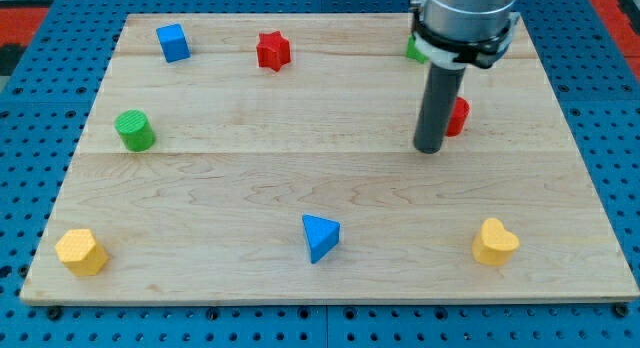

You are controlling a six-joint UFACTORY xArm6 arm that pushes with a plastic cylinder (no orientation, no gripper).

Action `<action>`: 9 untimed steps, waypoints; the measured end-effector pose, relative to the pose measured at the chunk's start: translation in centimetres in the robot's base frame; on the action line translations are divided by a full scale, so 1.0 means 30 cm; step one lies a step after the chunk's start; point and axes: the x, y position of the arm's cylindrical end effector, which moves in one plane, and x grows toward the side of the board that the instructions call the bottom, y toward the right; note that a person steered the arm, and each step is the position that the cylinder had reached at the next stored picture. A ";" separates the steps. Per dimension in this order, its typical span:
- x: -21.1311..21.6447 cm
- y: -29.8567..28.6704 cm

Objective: Push the red circle slightly down

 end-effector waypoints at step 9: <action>-0.070 0.254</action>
